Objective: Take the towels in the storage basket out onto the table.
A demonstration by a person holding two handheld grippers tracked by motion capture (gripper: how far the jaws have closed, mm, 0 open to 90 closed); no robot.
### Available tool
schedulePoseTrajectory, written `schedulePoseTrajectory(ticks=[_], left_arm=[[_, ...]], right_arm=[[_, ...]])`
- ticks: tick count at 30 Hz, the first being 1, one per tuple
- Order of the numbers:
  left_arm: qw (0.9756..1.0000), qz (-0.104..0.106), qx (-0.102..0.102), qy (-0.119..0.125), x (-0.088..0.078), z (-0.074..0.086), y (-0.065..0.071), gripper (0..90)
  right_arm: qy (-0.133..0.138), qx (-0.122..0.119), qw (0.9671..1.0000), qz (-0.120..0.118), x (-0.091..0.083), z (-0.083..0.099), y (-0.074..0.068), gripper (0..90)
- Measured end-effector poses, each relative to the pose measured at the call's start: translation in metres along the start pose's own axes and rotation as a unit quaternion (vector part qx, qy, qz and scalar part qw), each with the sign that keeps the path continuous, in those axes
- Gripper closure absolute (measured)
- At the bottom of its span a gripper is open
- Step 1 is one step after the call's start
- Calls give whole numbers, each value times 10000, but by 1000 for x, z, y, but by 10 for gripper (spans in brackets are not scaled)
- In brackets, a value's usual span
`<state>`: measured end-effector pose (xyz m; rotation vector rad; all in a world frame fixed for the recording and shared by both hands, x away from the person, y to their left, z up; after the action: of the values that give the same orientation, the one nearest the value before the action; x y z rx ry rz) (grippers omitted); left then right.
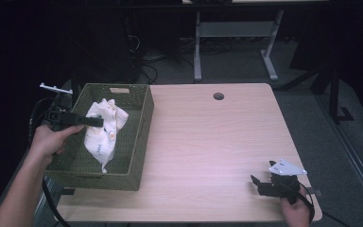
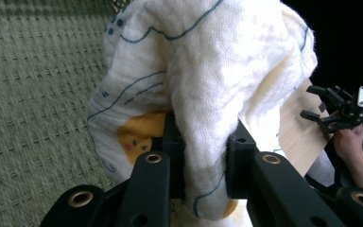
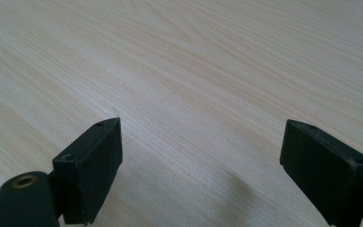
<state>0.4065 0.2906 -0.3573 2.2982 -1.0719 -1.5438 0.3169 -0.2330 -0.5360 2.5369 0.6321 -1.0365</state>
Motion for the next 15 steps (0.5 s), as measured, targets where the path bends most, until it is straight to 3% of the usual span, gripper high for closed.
schedulePoseTrajectory(ticks=[9,15], left_arm=[[9997,185,129,61,-5,-6,19,749],[9991,232,366,29,-1,-12,41,748]], right_arm=[[16,7,10000,12,-1,0,1,133],[13,13,10000,11,-1,0,1,133]])
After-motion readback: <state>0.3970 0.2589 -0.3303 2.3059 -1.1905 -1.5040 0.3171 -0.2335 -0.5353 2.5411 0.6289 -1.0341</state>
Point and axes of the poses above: each handheld gripper's, and its own axes: x roughly forward along the jaws, z roughly out of its underside, y roughly to its right, the point moved 10 cm from there along x, roughly forward along the jaws, and after that the axes turned 8 degrees about -y, right-handed, at the moved point
